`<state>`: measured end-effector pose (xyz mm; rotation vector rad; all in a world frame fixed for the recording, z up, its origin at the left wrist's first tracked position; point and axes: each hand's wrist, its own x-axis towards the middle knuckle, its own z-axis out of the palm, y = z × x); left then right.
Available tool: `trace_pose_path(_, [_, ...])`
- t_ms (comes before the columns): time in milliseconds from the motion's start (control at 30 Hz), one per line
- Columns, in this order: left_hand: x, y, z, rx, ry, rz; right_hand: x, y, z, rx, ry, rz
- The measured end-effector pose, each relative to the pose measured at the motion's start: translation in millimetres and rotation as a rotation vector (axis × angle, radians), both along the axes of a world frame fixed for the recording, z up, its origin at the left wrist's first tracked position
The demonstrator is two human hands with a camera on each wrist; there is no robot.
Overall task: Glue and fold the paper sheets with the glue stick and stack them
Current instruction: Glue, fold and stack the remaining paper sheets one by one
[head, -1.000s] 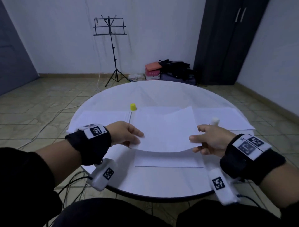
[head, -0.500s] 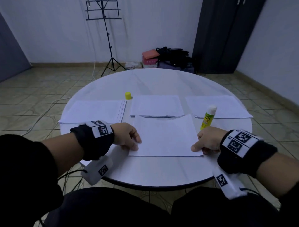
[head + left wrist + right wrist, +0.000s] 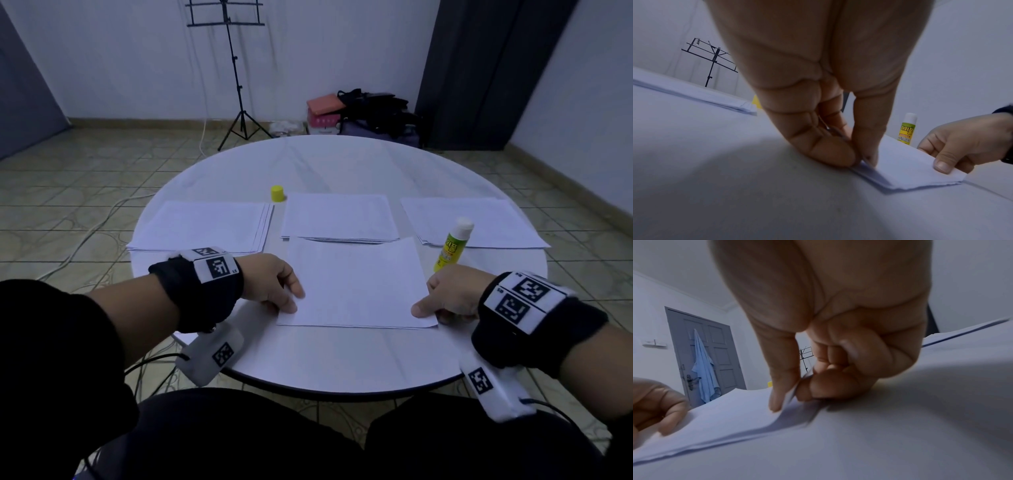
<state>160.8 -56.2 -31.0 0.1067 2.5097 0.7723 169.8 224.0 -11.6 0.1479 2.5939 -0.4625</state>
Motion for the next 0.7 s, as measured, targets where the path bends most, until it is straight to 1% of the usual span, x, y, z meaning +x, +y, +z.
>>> trace_pose_path(467, [1.0,2.4,-0.6,0.0,-0.01,-0.01,2.3,-3.8,1.2,0.01,0.002,-0.011])
trace_pose_path(700, [0.5,3.0,-0.3,-0.017,-0.004,-0.028,2.6,-5.4,2.7,0.069,-0.006,0.034])
